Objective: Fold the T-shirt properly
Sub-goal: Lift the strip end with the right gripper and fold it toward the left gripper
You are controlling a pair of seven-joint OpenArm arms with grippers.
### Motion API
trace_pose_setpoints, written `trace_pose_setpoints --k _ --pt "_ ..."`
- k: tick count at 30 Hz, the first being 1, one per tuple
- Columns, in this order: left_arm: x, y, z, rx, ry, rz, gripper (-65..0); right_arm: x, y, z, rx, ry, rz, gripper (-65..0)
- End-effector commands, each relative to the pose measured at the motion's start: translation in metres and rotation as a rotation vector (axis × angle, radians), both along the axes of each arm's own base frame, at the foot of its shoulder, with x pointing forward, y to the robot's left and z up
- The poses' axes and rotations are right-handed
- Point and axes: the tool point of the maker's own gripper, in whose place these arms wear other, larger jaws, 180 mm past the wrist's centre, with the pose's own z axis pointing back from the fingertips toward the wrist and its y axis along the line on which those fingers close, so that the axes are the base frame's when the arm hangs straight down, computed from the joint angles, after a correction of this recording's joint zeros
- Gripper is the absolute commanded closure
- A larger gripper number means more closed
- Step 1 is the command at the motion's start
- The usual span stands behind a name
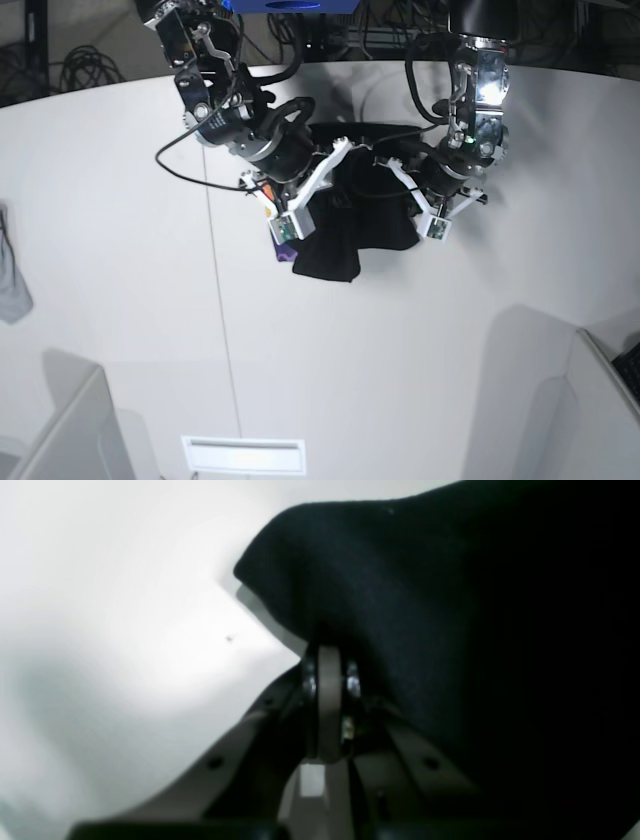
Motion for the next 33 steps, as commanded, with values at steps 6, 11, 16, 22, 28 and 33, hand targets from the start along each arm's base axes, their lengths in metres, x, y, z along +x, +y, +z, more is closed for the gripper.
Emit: trace_pose_setpoints --k 6,11,16,22,28,33 --pt "-0.016 0.008 -0.011 0.045 0.073 -0.006 0.0 0.011 0.008 0.011 0.027 -0.045 -0.007 0.0" --pt "-0.016 0.009 -0.012 0.046 0.074 -0.005 0.0 0.017 0.017 0.021 0.075 -0.073 -0.029 0.0" --pt "-0.020 0.009 -0.013 0.038 0.081 -0.003 0.0 0.022 0.025 0.009 0.072 -0.042 -0.030 0.0" --pt "-0.025 0.030 0.007 0.064 0.030 0.033 0.0 0.022 0.024 -0.012 0.036 0.005 -0.026 0.0" --pt "-0.043 0.076 0.029 0.138 0.036 0.133 0.0 0.022 0.029 -0.016 0.052 0.011 -0.041 0.0" --pt "-0.064 0.115 0.043 0.195 0.031 0.183 0.0 0.021 0.030 -0.027 0.041 0.034 -0.044 0.0"
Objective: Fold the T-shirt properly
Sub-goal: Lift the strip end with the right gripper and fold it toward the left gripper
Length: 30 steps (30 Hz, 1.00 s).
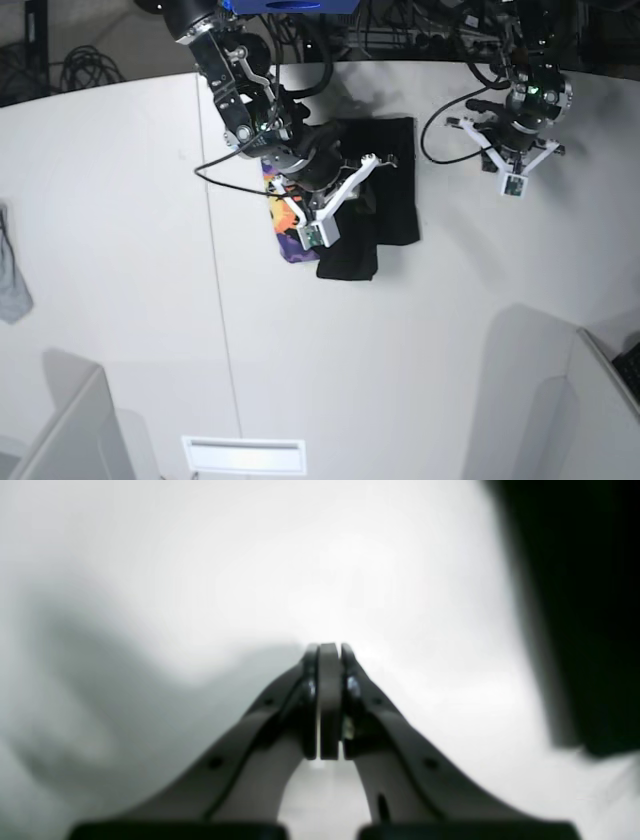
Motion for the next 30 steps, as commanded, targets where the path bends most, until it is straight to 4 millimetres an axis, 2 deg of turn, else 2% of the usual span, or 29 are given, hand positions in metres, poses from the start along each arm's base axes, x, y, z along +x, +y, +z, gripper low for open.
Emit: trace_pose_setpoints --k 1,10,14,17,23,30 --pt "0.001 0.008 0.010 0.013 -0.030 0.006 0.0 0.007 0.005 0.012 0.031 -0.037 -0.003 0.0" --pt "-0.034 0.078 0.021 0.104 0.002 0.108 0.0 0.007 0.014 -0.001 0.030 0.010 0.003 0.0" --pt "-0.048 0.102 0.025 0.140 0.045 0.167 0.0 0.005 0.017 0.000 0.032 0.009 0.012 -29.4" --pt "-0.052 0.111 0.031 0.163 0.049 0.153 0.0 -0.004 0.030 0.001 0.032 0.008 0.058 -41.6" --pt "-0.052 0.113 0.033 0.168 0.047 0.148 0.0 -0.012 0.052 0.003 0.020 -0.010 0.141 -42.5" --pt "-0.053 0.112 0.032 0.165 0.048 0.150 0.0 -0.031 0.097 0.001 -0.041 -0.059 0.343 -42.5"
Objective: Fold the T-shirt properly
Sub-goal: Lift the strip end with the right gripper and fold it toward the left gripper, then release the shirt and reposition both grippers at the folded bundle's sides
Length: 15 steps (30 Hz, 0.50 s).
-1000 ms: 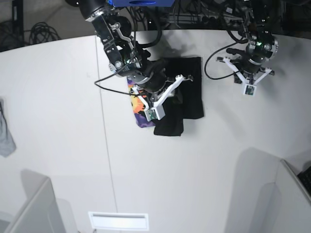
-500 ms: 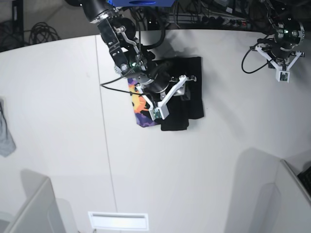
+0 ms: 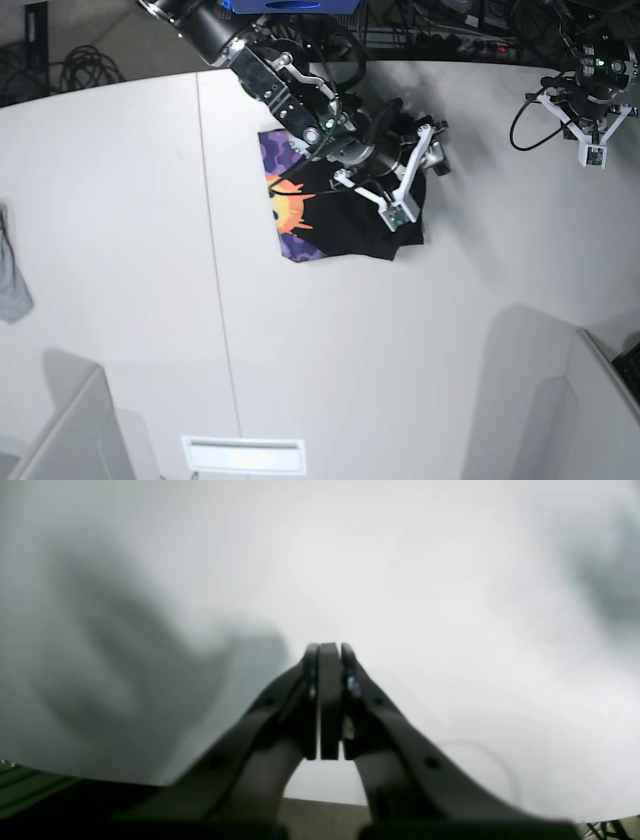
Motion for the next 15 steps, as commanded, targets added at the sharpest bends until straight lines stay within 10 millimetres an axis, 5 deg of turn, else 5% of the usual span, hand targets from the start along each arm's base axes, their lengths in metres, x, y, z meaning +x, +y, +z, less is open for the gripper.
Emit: trace_pose_setpoints --k 1,9,13,15 --pt "0.005 0.003 0.009 0.019 -0.025 -0.016 0.0 0.003 0.018 0.018 0.042 -0.046 0.039 -42.5" --pt "0.005 0.003 0.009 0.019 -0.024 -0.015 0.0 -0.026 0.055 0.051 0.055 -0.187 0.250 -42.5" --pt "0.005 0.003 0.009 0.019 -0.026 -0.016 0.0 -0.022 0.038 0.070 0.079 -0.249 0.245 -41.4" --pt "0.006 0.001 0.009 0.017 -0.025 -0.020 0.0 -0.002 0.016 0.081 0.086 -0.282 0.183 -34.8"
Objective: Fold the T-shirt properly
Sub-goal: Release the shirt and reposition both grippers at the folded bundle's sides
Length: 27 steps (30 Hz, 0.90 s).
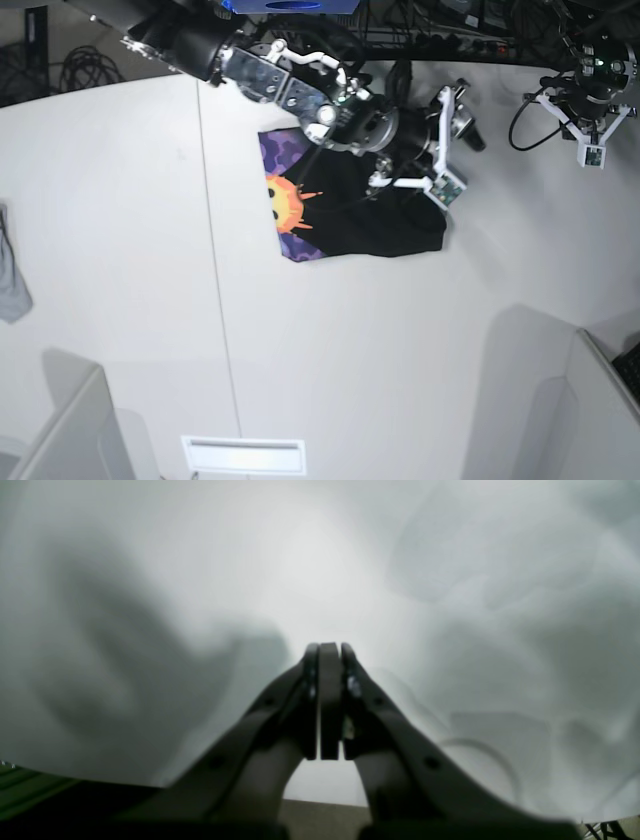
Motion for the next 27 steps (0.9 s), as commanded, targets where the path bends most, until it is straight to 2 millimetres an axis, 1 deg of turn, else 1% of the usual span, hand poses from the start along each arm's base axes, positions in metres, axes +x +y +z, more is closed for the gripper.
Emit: trace_pose_setpoints --k 1,3,4,5,6,7,10,13,16,18,19,20,21,23,24,26,27 --pt "0.006 0.001 0.009 0.017 -0.025 -0.020 0.0 0.025 -0.011 0.023 0.053 -0.064 -0.066 -28.7" --pt "0.006 0.000 0.008 0.014 -0.025 -0.020 0.0 0.044 -0.045 0.027 0.060 -0.070 -0.164 -13.1" --pt "0.006 -0.001 0.008 0.013 -0.026 -0.024 0.0 0.052 -0.063 0.025 0.063 -0.059 -0.223 -3.6" --pt "0.006 -0.001 0.008 0.011 -0.026 -0.023 0.0 0.057 -0.079 0.024 0.065 -0.049 -0.274 0.0" --pt "0.008 -0.005 0.008 0.000 -0.032 -0.029 0.0 0.061 -0.096 0.020 0.068 -0.031 -0.333 0.0" --pt "0.012 -0.013 0.007 -0.026 -0.044 -0.046 0.0 0.062 -0.109 0.014 0.067 -0.009 -0.381 0.0" --pt "0.025 -0.050 0.008 -0.176 -0.118 -0.104 0.0 0.064 -0.151 -0.008 0.043 0.057 -0.528 0.0" --pt "0.036 -0.076 0.019 -0.337 -0.215 -0.126 0.0 0.059 -0.175 -0.024 0.015 0.099 -0.600 0.0" --pt "0.047 -0.093 0.034 -0.464 -0.307 -0.127 0.0 0.055 -0.194 -0.034 -0.004 0.126 -0.657 0.0" --pt "0.052 -0.100 0.040 -0.517 -0.343 -0.128 0.0 0.053 -0.204 -0.039 -0.014 0.139 -0.687 0.0" --pt "0.059 -0.106 0.044 -0.538 -0.364 -0.144 0.0 0.052 -0.211 -0.041 -0.019 0.143 -0.705 0.0" --pt "0.063 -0.109 0.044 -0.548 -0.369 -0.150 -5.4 0.050 -0.214 -0.042 -0.022 0.148 -0.715 0.0" --pt "0.066 -0.112 0.042 -0.563 -0.370 -0.153 -12.3 0.049 -0.217 -0.044 -0.025 0.154 -0.724 0.0" --pt "0.071 -0.122 0.036 -0.603 -0.364 -0.157 -30.1 0.045 -0.221 -0.047 -0.032 0.164 -0.735 0.0" --pt "0.075 -0.131 0.033 -0.629 -0.365 -0.159 -38.7 0.044 -0.222 -0.048 -0.035 0.167 -0.736 0.0" --pt "0.080 -0.142 0.027 -0.673 -0.366 -0.152 -51.5 0.040 -0.229 -0.053 -0.065 0.165 -0.727 0.0" --pt "0.082 -0.149 0.023 -0.696 -0.361 -0.149 -56.8 0.038 -0.232 -0.054 -0.078 0.163 -0.719 0.0"
